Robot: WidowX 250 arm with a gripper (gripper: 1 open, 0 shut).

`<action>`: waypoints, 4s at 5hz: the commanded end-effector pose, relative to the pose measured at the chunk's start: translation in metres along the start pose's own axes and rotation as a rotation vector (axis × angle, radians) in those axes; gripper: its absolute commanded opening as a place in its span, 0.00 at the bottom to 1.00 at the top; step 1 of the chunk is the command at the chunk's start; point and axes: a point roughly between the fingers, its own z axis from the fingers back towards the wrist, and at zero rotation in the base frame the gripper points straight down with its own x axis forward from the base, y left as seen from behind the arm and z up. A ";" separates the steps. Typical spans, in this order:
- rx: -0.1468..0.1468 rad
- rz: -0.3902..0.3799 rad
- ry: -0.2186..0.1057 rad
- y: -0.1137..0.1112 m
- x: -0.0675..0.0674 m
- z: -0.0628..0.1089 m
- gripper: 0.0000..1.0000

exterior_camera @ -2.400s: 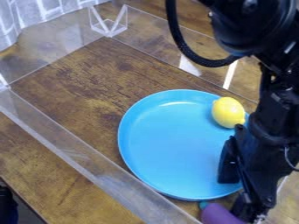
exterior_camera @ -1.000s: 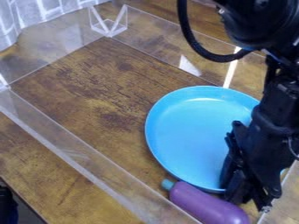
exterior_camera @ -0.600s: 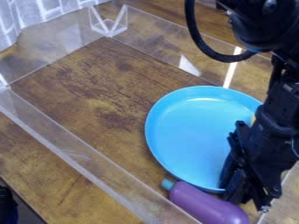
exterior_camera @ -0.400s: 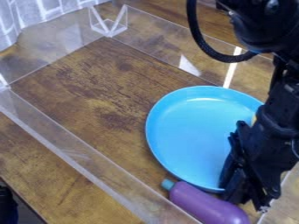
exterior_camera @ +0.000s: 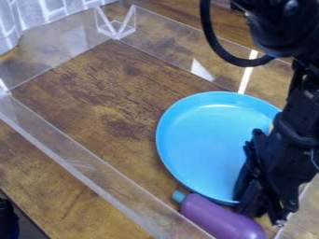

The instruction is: Put the purple eggplant on the blue tray

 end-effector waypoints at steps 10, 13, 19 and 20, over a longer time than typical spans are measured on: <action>0.061 -0.160 0.125 -0.011 0.002 0.037 0.00; 0.037 -0.024 0.137 -0.007 -0.003 0.038 0.00; 0.056 -0.002 0.171 0.008 -0.012 0.009 0.00; 0.072 -0.021 0.176 0.009 -0.021 0.015 0.00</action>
